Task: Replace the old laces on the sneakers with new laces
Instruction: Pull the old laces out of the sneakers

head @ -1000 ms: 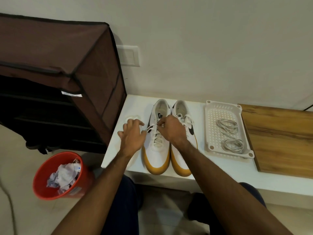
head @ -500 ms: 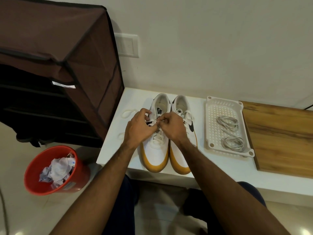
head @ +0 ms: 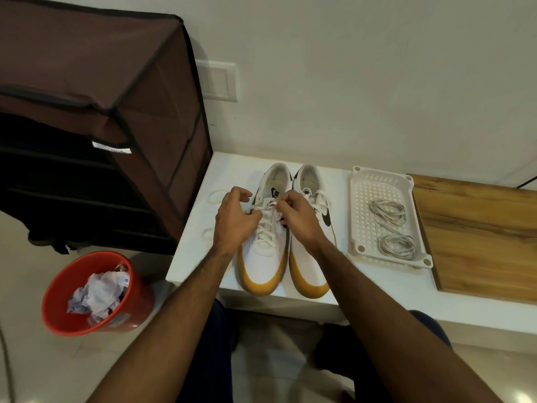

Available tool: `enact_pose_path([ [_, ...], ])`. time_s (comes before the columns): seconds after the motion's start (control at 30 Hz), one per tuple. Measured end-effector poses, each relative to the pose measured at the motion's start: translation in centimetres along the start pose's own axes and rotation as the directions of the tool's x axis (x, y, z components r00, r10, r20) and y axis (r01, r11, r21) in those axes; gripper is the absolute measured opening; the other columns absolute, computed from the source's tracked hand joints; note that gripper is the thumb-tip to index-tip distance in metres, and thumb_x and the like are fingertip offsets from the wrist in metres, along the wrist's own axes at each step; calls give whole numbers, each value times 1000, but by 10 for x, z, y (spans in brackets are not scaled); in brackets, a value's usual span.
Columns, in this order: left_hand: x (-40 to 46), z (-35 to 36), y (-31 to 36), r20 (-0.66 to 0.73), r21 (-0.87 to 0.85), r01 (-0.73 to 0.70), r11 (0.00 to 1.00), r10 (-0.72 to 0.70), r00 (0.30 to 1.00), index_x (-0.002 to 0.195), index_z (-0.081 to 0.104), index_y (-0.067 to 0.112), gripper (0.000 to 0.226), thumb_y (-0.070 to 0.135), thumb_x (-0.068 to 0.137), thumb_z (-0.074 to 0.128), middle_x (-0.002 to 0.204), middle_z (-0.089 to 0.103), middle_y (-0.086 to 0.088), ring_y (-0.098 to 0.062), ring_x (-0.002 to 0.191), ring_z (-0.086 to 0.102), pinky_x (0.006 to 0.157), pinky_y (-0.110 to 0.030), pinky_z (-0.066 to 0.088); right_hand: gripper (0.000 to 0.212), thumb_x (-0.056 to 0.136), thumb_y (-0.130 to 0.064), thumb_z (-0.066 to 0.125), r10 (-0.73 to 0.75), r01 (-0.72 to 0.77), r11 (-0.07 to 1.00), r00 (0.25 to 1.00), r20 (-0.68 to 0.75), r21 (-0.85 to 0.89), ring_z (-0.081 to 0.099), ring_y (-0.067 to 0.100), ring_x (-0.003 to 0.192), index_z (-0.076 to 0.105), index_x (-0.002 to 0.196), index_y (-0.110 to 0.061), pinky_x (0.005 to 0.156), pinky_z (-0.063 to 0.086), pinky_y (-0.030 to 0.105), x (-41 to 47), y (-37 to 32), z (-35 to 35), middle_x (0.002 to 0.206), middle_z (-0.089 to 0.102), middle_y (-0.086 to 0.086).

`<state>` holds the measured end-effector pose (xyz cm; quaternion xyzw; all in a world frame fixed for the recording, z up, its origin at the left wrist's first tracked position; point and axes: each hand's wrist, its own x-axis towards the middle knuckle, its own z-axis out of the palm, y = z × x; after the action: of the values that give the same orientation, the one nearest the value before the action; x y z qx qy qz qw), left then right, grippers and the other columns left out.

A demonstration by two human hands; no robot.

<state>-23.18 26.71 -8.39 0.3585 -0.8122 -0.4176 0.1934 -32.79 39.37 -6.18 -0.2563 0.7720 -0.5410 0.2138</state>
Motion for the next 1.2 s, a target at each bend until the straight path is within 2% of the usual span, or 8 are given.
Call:
enact_pose_path([
  [0.07, -1, 0, -1, 7, -15, -5, 1000, 5, 1000, 119, 55, 22, 44, 28, 84, 81, 120, 60, 5, -13, 103, 61, 80, -20, 50, 12, 95, -18, 62, -103, 99, 980, 995, -15, -174, 60, 0, 83, 72, 99, -13, 75, 47, 15, 6, -5, 5, 92, 65, -8],
  [0.37, 0, -1, -8, 29, -44, -22, 999, 23, 999, 118, 54, 23, 38, 28, 88, 77, 120, 61, 5, -14, 97, 64, 83, -26, 57, 13, 94, -25, 69, -168, 140, 813, 986, 2, -566, 59, 16, 100, 75, 100, -15, 80, 48, 29, 21, -1, 24, 112, 60, 2],
  [0.5, 1, 0, -11, 25, -36, -28, 999, 29, 999, 115, 53, 24, 37, 24, 87, 78, 119, 61, 5, -7, 86, 64, 76, -21, 54, 15, 101, -19, 57, 55, -55, 999, 993, 104, -2, 62, 17, 97, 68, 94, -13, 88, 50, 36, 11, 9, 3, 105, 65, 6],
  [0.6, 1, 1, -12, 13, -49, -4, 999, 5, 1000, 113, 53, 24, 39, 22, 84, 79, 118, 61, 5, -9, 88, 65, 80, -27, 57, 19, 104, -10, 43, 118, -296, 676, 948, 297, 675, 66, 20, 96, 60, 95, -8, 87, 51, 33, -9, 6, -16, 94, 66, 9],
  [0.67, 1, 0, -12, 14, -64, 2, 998, -1, 1000, 113, 54, 23, 39, 21, 84, 79, 118, 61, 5, -15, 94, 67, 81, -28, 57, 22, 101, -10, 40, 171, -330, 549, 944, 284, 768, 68, 25, 86, 57, 89, -7, 84, 54, 36, -15, 4, -17, 83, 65, 12],
  [0.83, 0, -1, -13, 28, -87, 14, 996, -12, 1000, 116, 54, 24, 40, 26, 85, 79, 120, 60, 5, -17, 98, 67, 82, -28, 58, 20, 99, -37, 55, 100, -99, 995, 994, -36, 11, 63, 17, 78, 60, 104, -18, 74, 52, 36, 2, 2, 5, 91, 67, 4],
  [0.97, -1, -1, -12, 29, -108, 30, 994, -27, 999, 119, 55, 23, 42, 26, 85, 79, 121, 60, 6, -18, 102, 65, 85, -28, 57, 41, 91, -45, 65, -191, 142, 762, 982, -9, -632, 56, 23, 111, 64, 127, -25, 94, 49, 46, 11, -4, 19, 122, 58, 4],
  [1.2, -1, -2, -9, 36, -106, 53, 993, -50, 998, 118, 54, 23, 40, 30, 87, 79, 119, 59, 6, -15, 97, 63, 75, -15, 48, 30, 90, -38, 71, -236, 159, 694, 972, -14, -702, 57, 24, 107, 73, 117, -25, 95, 46, 46, 17, -6, 24, 114, 61, 1],
])
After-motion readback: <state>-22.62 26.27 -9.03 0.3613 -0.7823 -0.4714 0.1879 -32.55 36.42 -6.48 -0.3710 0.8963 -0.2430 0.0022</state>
